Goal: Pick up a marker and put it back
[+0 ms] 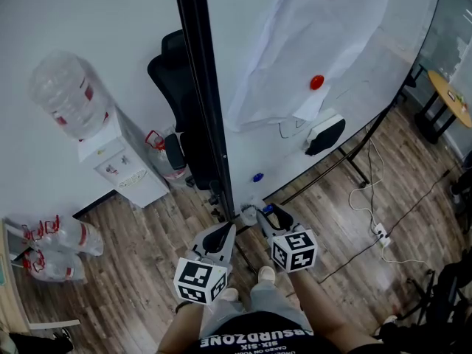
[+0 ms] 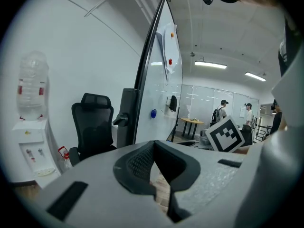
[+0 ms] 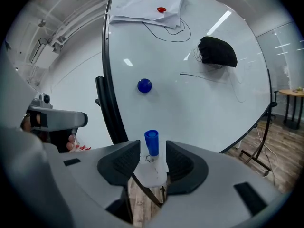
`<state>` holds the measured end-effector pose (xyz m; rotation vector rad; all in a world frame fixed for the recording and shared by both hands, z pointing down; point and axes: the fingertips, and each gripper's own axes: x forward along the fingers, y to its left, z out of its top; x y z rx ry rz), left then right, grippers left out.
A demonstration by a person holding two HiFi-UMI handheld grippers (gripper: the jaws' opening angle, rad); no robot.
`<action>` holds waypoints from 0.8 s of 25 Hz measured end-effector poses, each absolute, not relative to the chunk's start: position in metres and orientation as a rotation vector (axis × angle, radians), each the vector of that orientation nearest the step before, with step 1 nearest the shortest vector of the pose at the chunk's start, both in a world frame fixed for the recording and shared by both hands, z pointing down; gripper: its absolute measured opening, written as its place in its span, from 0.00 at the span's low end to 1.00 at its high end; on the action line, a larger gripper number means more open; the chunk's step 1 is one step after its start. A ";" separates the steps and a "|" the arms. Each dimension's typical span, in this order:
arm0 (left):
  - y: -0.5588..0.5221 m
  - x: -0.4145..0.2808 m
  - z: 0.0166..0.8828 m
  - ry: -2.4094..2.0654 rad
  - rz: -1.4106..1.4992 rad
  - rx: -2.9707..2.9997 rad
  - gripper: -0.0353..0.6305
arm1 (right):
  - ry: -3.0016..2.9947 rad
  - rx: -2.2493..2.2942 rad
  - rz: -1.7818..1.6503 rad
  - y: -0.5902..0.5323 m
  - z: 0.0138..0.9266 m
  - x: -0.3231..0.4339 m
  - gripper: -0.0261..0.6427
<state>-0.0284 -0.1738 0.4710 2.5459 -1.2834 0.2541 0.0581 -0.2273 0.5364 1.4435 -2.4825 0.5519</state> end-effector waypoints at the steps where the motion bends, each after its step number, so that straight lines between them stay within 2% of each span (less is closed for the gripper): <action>1: -0.174 -0.028 0.470 -1.286 0.254 2.545 0.06 | -2.481 1.441 0.551 -0.228 0.537 0.058 0.28; 10: -0.173 -0.029 0.471 -1.298 0.260 2.536 0.06 | -2.482 1.415 0.527 -0.230 0.543 0.056 0.16; 20: -0.171 -0.031 0.473 -1.304 0.268 2.529 0.06 | -2.484 1.415 0.496 -0.230 0.541 0.056 0.15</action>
